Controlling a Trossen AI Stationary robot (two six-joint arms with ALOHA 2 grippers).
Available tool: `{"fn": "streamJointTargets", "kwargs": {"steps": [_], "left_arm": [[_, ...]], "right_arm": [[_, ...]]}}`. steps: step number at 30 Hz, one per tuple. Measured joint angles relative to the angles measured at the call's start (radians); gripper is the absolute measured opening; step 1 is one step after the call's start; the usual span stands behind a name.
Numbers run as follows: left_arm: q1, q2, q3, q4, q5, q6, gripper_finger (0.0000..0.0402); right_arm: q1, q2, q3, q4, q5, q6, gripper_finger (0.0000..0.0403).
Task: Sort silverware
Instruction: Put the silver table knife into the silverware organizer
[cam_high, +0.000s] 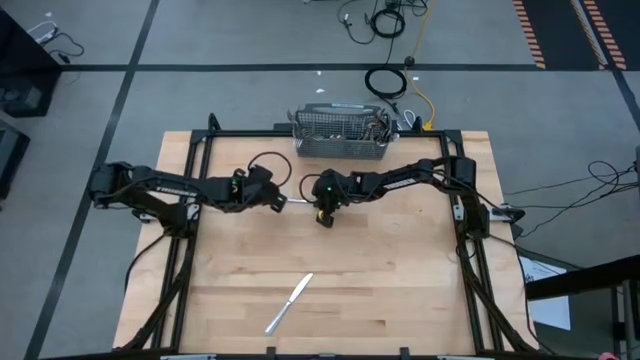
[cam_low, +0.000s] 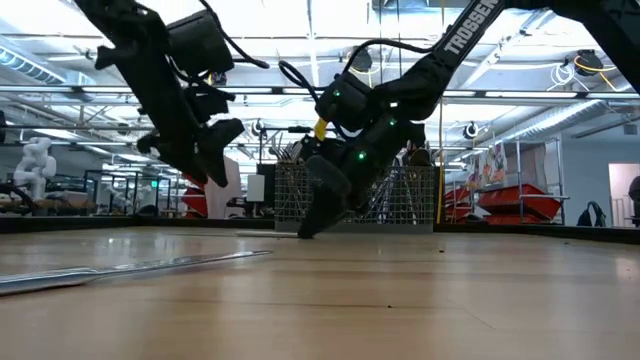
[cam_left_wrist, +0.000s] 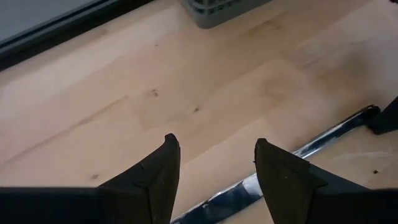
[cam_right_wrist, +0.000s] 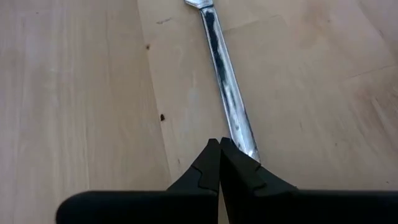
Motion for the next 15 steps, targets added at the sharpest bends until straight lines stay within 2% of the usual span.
{"fn": "streamJointTargets", "kwargs": {"steps": [6, 10, 15], "left_arm": [[0.047, 0.0, -0.015, 0.06, 0.02, 0.056, 0.0207], [0.062, 0.0, -0.015, 0.066, 0.031, 0.082, 0.0207], [0.075, 0.0, -0.015, 0.087, 0.049, 0.103, 0.0207]], "right_arm": [[0.03, -0.055, -0.006, -0.059, -0.057, -0.029, 0.0], [0.052, -0.123, 0.012, -0.027, -0.005, -0.085, 0.0], [0.007, -0.103, 0.013, -0.003, 0.01, -0.099, 0.0]]}}
